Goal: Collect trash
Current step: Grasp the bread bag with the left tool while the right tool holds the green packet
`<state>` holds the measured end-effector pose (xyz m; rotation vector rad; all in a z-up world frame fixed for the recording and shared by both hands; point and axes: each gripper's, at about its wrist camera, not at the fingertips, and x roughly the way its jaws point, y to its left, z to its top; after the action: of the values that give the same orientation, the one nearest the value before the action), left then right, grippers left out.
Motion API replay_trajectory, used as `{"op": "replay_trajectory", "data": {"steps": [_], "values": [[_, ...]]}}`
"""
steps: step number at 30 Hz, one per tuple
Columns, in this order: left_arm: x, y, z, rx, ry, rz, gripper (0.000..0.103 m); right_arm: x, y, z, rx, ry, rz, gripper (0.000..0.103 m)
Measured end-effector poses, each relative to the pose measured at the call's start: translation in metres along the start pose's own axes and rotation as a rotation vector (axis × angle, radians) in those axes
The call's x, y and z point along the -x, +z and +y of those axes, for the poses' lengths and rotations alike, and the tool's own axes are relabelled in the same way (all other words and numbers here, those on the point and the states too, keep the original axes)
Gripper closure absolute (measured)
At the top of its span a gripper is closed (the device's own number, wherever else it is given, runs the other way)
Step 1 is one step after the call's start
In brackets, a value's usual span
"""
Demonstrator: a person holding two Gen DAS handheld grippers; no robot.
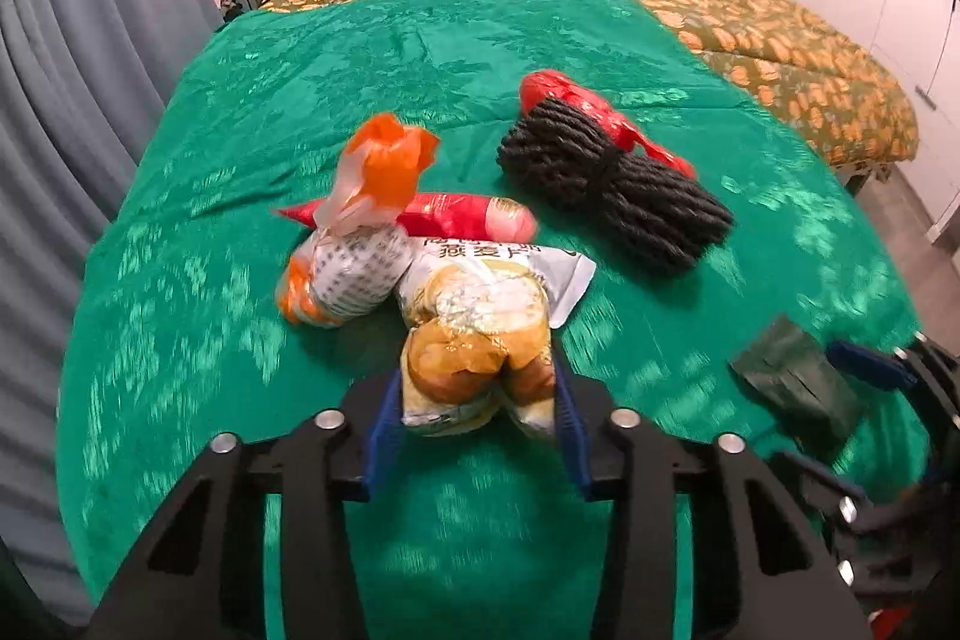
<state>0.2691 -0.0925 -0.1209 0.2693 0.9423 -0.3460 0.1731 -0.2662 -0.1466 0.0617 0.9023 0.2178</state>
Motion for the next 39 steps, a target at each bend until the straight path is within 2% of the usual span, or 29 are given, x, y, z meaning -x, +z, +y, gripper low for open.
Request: {"op": "replay_trajectory", "data": {"steps": [7,11,12,13,15,22,27,33,39], "values": [[0.059,-0.068,0.018,0.084,-0.036,-0.047,0.062,0.001,0.000,-0.001,-0.008,0.007,-0.003,0.029],[0.064,-0.102,0.024,0.111,-0.046,-0.046,0.055,0.001,0.000,-0.002,-0.007,0.003,-0.003,0.029],[0.065,-0.110,0.024,0.112,-0.045,-0.058,0.046,0.001,0.000,-0.002,-0.006,0.001,-0.003,0.029],[0.064,-0.113,0.025,0.109,-0.047,-0.062,0.030,0.001,0.000,-0.001,-0.004,-0.002,-0.002,0.029],[0.060,-0.119,0.025,0.104,-0.053,-0.060,0.019,0.000,0.000,0.000,0.005,-0.017,0.002,0.029],[0.046,-0.125,0.024,0.086,-0.041,-0.027,0.010,-0.001,0.000,0.003,0.016,-0.034,0.008,0.029],[0.048,-0.126,0.026,0.086,-0.046,-0.021,0.009,0.000,0.000,0.002,0.015,-0.030,0.007,0.028],[0.066,-0.113,0.038,0.131,-0.096,-0.054,0.009,0.003,0.000,-0.006,-0.019,0.058,0.009,0.023],[0.056,-0.093,0.027,0.073,-0.061,-0.029,0.009,0.005,0.011,0.001,-0.038,0.118,0.105,0.024]]}}
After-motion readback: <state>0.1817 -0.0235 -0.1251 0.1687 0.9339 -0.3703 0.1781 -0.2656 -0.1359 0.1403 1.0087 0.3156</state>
